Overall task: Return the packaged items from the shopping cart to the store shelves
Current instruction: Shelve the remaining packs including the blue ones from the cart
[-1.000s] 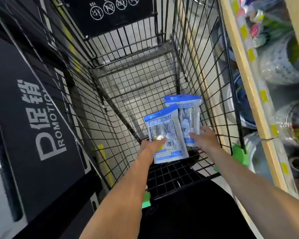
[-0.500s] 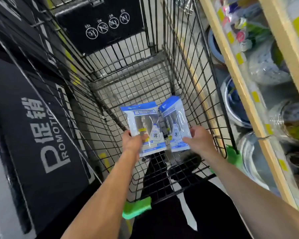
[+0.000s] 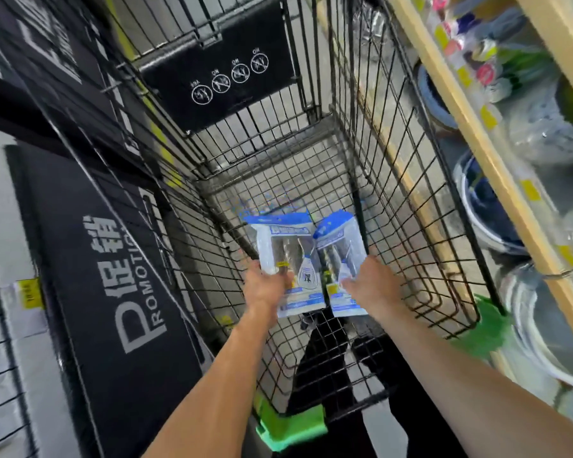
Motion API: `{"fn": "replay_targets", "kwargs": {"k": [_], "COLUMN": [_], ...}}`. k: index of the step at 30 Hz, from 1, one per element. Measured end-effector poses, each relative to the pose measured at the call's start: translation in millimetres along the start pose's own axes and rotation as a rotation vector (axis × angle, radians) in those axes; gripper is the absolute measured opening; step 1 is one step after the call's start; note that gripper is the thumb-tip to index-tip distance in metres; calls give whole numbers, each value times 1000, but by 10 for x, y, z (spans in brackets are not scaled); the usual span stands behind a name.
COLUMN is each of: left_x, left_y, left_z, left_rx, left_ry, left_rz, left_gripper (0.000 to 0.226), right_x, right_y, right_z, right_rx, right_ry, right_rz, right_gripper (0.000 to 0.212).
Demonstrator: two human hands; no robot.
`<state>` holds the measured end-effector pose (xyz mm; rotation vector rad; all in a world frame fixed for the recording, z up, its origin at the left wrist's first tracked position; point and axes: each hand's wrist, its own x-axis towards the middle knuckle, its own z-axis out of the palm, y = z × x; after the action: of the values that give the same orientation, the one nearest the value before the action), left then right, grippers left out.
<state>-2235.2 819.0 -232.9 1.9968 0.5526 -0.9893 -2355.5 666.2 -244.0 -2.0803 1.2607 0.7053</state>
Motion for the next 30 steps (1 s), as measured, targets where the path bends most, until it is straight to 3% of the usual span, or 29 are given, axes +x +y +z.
{"fn": "replay_targets", "kwargs": {"k": [6, 10, 15, 22, 27, 30], "left_x": [-87, -227, -624, -1802, -2654, -3122], "left_y": [-308, -184, 306, 1221, 1630, 1706], "left_z": [-23, -83, -93, 125, 701, 1106], "left_rx": [206, 221, 76, -137, -3, 57], "left_ry": [38, 122, 73, -169, -503, -620], "left_rz": [68, 156, 352, 758, 933, 1009], "left_gripper": [40, 37, 29, 26, 23, 24], "right_x": [-36, -311, -812, -1673, -2310, -2627], "right_y": [-38, -46, 71, 567, 1298, 1636], "right_z": [-189, -743, -1506, -1946, -2186, -2334], "right_rx": [83, 181, 727, 1175, 1495, 1553], "right_ry": [95, 240, 165, 262, 433, 539], "right_rz": [53, -28, -111, -177, -65, -33], "right_gripper": [26, 37, 25, 23, 16, 35]}}
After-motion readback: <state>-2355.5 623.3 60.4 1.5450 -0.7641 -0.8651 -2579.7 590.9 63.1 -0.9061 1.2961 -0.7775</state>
